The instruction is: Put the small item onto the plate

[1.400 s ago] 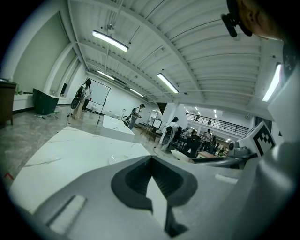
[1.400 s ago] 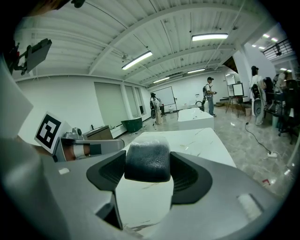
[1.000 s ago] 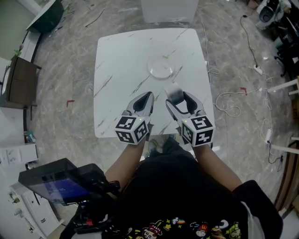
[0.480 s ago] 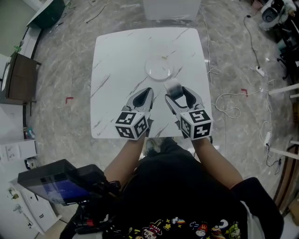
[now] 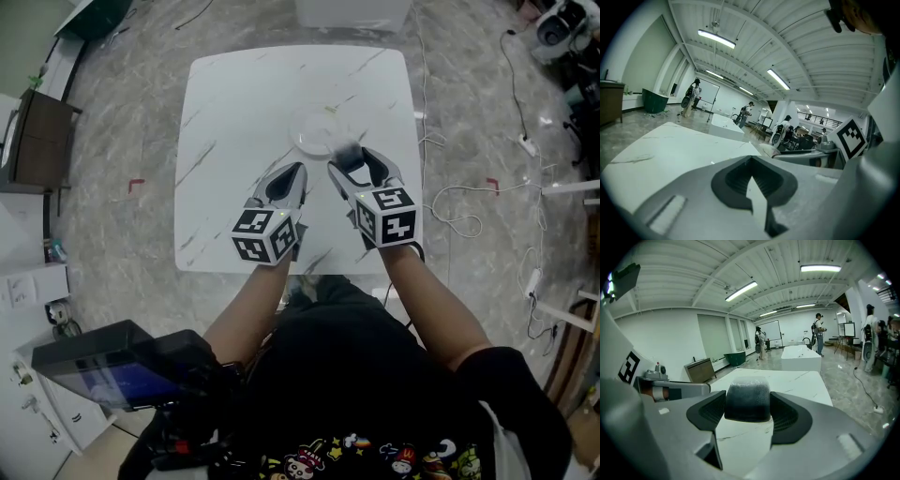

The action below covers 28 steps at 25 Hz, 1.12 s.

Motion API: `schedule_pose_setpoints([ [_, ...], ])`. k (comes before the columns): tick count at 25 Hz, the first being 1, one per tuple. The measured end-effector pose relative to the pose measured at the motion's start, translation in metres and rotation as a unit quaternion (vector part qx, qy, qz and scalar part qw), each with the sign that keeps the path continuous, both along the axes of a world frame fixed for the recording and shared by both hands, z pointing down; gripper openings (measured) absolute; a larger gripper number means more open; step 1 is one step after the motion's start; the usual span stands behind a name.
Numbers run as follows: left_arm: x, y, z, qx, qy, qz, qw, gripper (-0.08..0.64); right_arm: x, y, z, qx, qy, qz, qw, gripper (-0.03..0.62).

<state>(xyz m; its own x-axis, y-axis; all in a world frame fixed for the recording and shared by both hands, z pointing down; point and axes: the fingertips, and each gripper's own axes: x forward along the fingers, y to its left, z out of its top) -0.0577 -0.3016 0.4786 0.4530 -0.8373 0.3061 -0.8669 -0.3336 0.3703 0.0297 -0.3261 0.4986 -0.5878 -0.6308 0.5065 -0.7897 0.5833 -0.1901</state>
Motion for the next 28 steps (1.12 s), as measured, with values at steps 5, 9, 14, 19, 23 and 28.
schedule_pose_setpoints([
  [5,0.002,-0.013,0.006,-0.004,-0.001,-0.008,1.0,0.0,-0.008,-0.018,0.014,-0.003,0.012,-0.015,1.0,0.321],
  [9,0.003,-0.021,0.013,-0.011,0.0,-0.014,0.9998,0.0,-0.012,-0.032,0.029,-0.011,0.021,-0.021,1.0,0.321],
  [14,0.002,-0.032,0.021,-0.018,-0.002,-0.023,0.9996,0.0,-0.014,-0.053,0.053,-0.023,0.036,-0.025,0.999,0.321],
  [19,0.005,-0.031,0.024,-0.022,-0.005,-0.03,0.9993,0.0,-0.015,-0.065,0.077,-0.04,0.046,-0.034,0.998,0.321],
  [23,0.004,-0.029,0.026,-0.027,-0.009,-0.038,0.9989,0.0,-0.017,-0.073,0.088,-0.044,0.055,-0.042,0.997,0.32],
  [28,-0.004,-0.037,0.035,-0.031,-0.017,-0.047,0.9982,0.0,-0.027,-0.087,0.105,-0.046,0.072,-0.051,0.995,0.321],
])
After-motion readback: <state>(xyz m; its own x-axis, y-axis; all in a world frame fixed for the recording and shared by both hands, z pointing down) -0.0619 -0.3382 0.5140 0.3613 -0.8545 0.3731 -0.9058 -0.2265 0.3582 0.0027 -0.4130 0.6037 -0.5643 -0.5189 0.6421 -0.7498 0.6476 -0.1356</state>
